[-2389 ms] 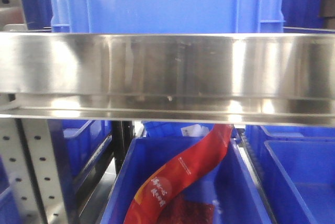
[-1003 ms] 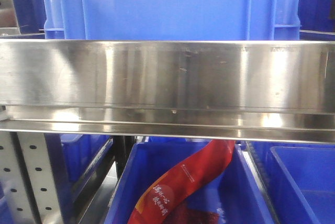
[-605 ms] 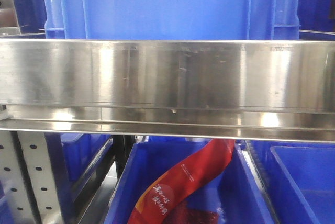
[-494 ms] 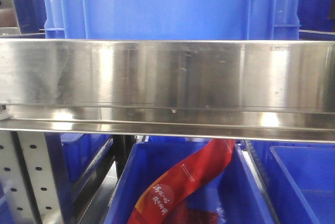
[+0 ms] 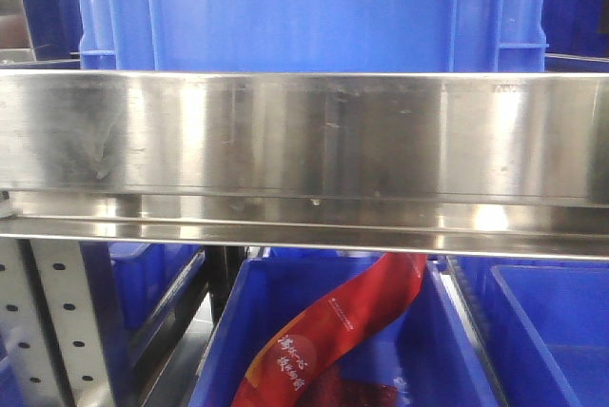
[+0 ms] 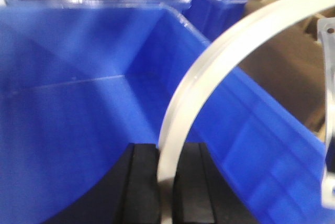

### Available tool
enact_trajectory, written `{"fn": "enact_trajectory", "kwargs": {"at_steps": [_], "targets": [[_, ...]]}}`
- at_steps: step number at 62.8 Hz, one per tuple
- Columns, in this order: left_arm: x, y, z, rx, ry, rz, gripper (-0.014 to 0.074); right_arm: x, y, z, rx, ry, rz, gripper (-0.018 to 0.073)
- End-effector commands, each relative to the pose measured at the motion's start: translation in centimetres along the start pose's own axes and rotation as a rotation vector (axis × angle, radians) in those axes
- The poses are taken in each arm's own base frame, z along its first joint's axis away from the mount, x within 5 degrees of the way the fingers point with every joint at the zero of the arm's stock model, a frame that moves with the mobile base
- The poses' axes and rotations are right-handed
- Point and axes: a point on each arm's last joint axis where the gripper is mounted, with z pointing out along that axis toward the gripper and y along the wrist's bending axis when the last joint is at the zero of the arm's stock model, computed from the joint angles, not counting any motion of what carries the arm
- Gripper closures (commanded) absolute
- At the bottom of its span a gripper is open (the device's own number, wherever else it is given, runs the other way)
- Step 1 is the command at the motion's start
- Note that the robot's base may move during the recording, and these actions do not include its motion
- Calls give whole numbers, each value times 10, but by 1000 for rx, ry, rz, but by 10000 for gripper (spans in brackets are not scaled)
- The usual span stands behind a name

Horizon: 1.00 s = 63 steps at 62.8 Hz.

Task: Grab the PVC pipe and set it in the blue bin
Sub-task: 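Open both grippers to drop the clamps into the blue bin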

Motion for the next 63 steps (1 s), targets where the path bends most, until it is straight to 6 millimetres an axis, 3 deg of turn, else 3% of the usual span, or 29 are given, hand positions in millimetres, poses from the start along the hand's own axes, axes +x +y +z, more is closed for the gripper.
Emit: {"fn": "enact_trajectory", "kwargs": {"at_steps": [1, 9, 19, 23, 29, 40, 44, 56, 63], "targets": [[-6, -1, 15, 14, -11, -27, 708, -5, 0, 12, -1, -31, -11, 721], [-1, 5, 34, -10, 20, -14, 708, 0, -2, 25, 4, -8, -9, 721], [2, 8, 41, -21, 38, -7, 702, 2, -3, 30, 12, 11, -15, 718], [2, 9, 42, -30, 39, 2, 654, 2, -4, 30, 17, 10, -20, 680], [2, 9, 42, -34, 39, 6, 529, 2, -4, 30, 17, 13, -20, 532], [2, 9, 42, -34, 39, 6, 342, 2, -4, 30, 18, 12, -21, 183], [2, 9, 42, -34, 39, 6, 303, 2, -4, 30, 21, 12, -25, 134], [2, 8, 40, -34, 41, 7, 300, 2, -4, 29, 24, 12, -29, 126], [-2, 6, 32, -28, 49, 10, 311, -2, -3, 18, 20, -8, -31, 151]]}}
